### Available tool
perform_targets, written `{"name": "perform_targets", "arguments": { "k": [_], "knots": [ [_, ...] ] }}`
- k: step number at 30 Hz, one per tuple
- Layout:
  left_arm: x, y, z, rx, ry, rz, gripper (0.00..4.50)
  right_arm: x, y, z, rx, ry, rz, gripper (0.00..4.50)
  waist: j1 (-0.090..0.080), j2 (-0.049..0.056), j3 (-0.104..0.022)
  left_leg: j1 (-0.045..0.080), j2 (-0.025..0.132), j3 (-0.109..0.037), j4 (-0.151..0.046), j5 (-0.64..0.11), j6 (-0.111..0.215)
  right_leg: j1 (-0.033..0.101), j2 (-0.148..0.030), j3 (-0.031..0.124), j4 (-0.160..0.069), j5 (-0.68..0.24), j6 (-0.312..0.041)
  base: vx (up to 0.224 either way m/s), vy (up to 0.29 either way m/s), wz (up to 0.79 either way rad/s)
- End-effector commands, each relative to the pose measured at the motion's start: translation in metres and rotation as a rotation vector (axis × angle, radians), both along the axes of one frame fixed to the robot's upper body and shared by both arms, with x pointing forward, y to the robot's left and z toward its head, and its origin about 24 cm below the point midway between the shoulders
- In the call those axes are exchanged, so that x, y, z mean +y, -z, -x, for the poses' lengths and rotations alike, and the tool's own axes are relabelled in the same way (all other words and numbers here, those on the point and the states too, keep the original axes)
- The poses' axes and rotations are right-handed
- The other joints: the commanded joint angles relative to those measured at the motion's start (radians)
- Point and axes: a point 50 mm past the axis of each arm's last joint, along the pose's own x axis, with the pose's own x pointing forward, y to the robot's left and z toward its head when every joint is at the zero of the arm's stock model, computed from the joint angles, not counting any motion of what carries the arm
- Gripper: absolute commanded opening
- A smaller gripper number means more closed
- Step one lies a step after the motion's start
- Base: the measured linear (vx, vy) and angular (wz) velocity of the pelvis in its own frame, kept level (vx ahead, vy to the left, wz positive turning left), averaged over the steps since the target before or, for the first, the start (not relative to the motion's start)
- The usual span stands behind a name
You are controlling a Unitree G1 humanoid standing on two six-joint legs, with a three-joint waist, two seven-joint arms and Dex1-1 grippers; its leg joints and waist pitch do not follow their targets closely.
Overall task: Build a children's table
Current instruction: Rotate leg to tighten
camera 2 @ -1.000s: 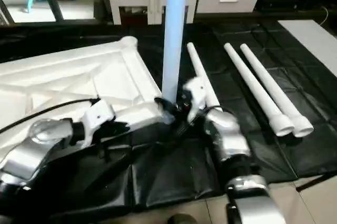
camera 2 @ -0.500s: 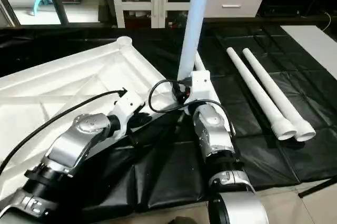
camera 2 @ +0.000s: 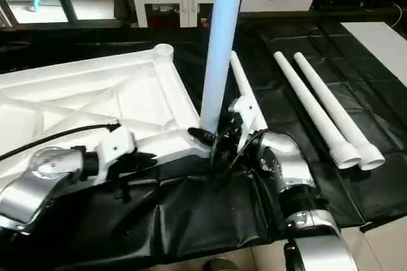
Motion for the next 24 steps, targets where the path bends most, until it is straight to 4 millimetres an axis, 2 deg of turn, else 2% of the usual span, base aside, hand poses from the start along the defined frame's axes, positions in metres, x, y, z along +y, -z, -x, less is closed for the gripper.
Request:
{"name": "perform_targets", "arguments": {
  "k": [1,4,7,10,15,18,21,22,23,24],
  "knots": [
    [0.015,0.015,0.004,0.077,-0.04,-0.041,0.0,-0.018,-0.014,-0.008,-0.035,0.068,-0.032,3.36,0.006,0.003,-0.059,0.011,0.032,-0.009,-0.05,-0.011,0.177,0.064,-0.067,0.046,-0.047,0.12,-0.334,0.0,0.0,0.0],
    [0.011,0.014,0.003,0.071,-0.034,-0.03,0.0,-0.014,-0.014,-0.009,-0.023,0.081,-0.07,3.24,0.007,0.004,-0.054,0.012,0.032,-0.008,-0.051,-0.052,0.15,0.061,-0.067,0.048,-0.052,0.062,-0.328,0.0,0.0,0.0],
    [0.009,0.014,0.002,0.069,-0.032,-0.028,0.0,-0.009,-0.01,-0.008,-0.02,0.077,-0.063,2.86,0.008,0.003,-0.052,0.012,0.032,-0.008,-0.052,-0.091,0.12,0.06,-0.068,0.049,-0.055,0.003,-0.318,0.0,0.0,0.0],
    [0.01,0.015,0.001,0.066,-0.048,-0.036,0.0,-0.004,-0.004,-0.005,-0.011,0.086,-0.047,2.63,0.006,0.004,-0.05,0.011,0.031,-0.009,-0.052,-0.102,0.108,0.059,-0.067,0.05,-0.057,-0.013,-0.312,0.0,0.0,0.0],
    [0.004,0.015,-0.006,0.064,-0.104,-0.03,0.0,-0.001,0.011,-0.006,0.047,0.237,-0.018,2.28,0.002,0.004,-0.046,0.013,0.03,-0.009,-0.054,-0.131,0.077,0.054,-0.068,0.052,-0.063,-0.068,-0.297,0.0,0.0,0.0],
    [-0.022,0.019,-0.016,0.067,-0.217,0.03,0.0,0.004,0.028,-0.009,0.109,0.49,0.022,2.16,-0.001,0.002,-0.044,0.015,0.03,-0.007,-0.056,-0.137,0.047,0.052,-0.068,0.056,-0.07,-0.104,-0.282,0.0,0.0,0.0],
    [-0.042,0.021,-0.022,0.079,-0.275,0.058,0.0,0.009,0.038,-0.008,0.179,0.604,0.009,2.1,0.002,-0.001,-0.042,0.015,0.026,-0.009,-0.057,-0.159,0.035,0.053,-0.067,0.055,-0.074,-0.145,-0.266,0.0,0.0,0.0],
    [-0.042,0.021,-0.022,0.079,-0.275,0.058,0.0,0.009,0.038,-0.008,0.179,0.604,0.009,2.09,0.002,-0.001,-0.04,0.014,0.024,-0.01,-0.058,-0.171,0.034,0.052,-0.068,0.055,-0.077,-0.166,-0.26,0.0,0.0,0.0],
    [-0.057,0.022,-0.027,0.079,-0.311,0.073,0.0,0.015,0.042,-0.009,0.224,0.701,-0.012,2.09,0.002,0.003,-0.039,0.015,0.024,-0.01,-0.059,-0.198,0.031,0.051,-0.07,0.055,-0.082,-0.209,-0.248,0.0,0.0,0.0],
    [-0.064,0.022,-0.031,0.077,-0.327,0.083,0.0,0.019,0.044,-0.01,0.24,0.735,-0.021,2.09,0.005,0.008,-0.034,0.025,0.023,-0.009,-0.06,-0.229,0.022,0.04,-0.067,0.054,-0.092,-0.259,-0.232,0.0,0.0,0.0]
  ]
}}
